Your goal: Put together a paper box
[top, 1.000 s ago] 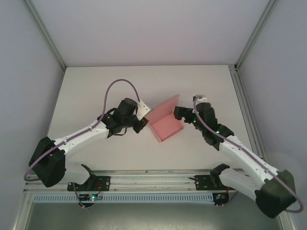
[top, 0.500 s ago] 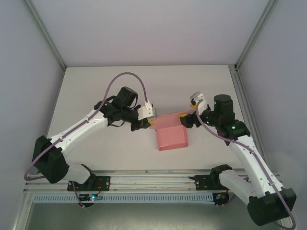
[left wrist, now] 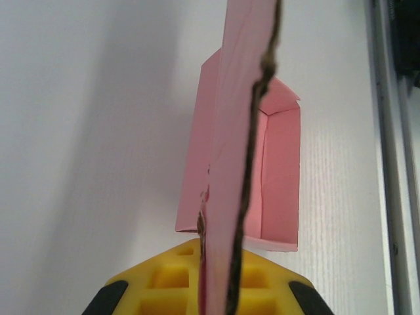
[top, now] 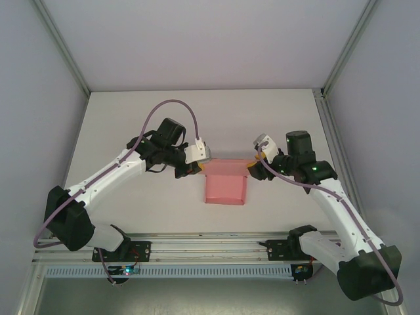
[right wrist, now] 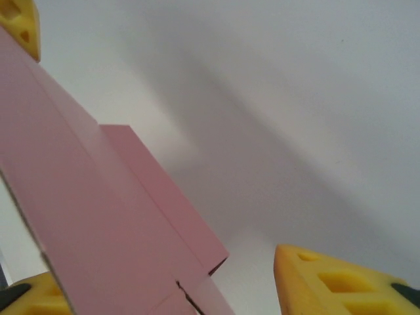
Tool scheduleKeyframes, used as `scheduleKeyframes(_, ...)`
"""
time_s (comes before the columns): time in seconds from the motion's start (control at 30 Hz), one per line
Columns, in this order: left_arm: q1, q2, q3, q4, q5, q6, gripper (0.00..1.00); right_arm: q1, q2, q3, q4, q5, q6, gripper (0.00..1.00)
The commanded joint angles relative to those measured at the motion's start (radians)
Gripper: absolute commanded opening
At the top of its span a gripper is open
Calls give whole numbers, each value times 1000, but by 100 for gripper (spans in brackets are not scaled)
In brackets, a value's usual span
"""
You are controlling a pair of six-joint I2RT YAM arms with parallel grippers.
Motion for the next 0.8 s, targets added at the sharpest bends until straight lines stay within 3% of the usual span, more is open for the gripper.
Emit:
scheduleKeyframes(0.0, 14, -13, 3, 6, -42, -21, 0, -8, 16, 35, -19, -36, -19, 46)
scheduleKeyframes(0.2, 15, -15, 0, 32, -78, -50, 0, -3, 52, 29, -21, -16, 4, 39)
scheduleKeyframes(0.6, 16, 9, -3, 75, -109, -100, 0, -3, 119, 2, 20, -20, 13, 35)
scheduleKeyframes(0.77, 15, 22, 4, 90, -131, -135, 0, -2, 128, -9, 97, -12, 68, 16)
